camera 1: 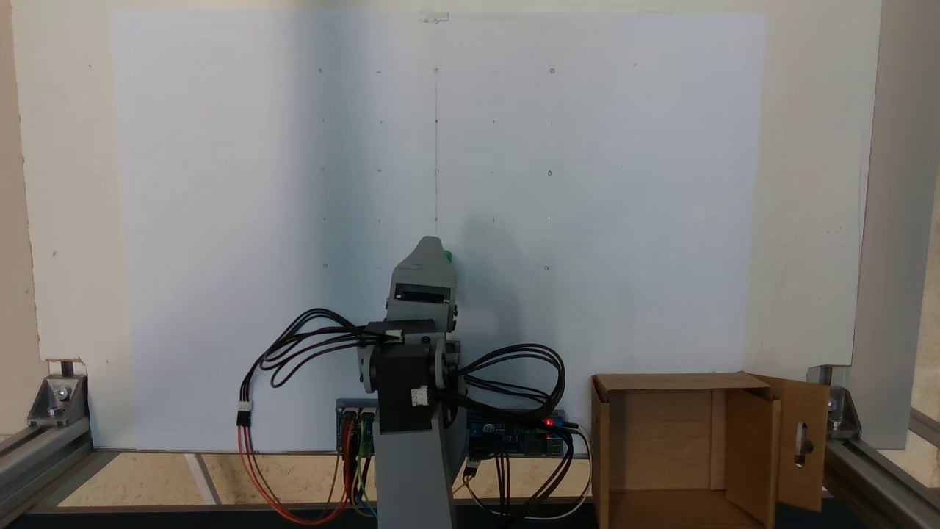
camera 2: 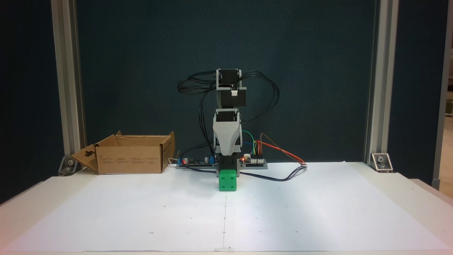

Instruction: Grasp a green dice and put it in the bin.

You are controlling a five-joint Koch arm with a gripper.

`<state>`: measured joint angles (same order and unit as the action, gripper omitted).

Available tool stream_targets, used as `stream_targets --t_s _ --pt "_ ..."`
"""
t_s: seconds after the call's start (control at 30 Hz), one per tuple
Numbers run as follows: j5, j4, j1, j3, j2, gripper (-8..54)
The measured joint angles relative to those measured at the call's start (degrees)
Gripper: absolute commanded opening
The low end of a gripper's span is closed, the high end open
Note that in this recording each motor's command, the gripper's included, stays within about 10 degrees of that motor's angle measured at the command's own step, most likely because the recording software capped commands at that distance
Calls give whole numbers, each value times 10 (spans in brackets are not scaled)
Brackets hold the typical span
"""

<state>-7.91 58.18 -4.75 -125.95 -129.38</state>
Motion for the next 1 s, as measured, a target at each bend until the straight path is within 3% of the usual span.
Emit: stream_targets --t_s 1.0 --pt "-1 -54 -13 -64 14 447"
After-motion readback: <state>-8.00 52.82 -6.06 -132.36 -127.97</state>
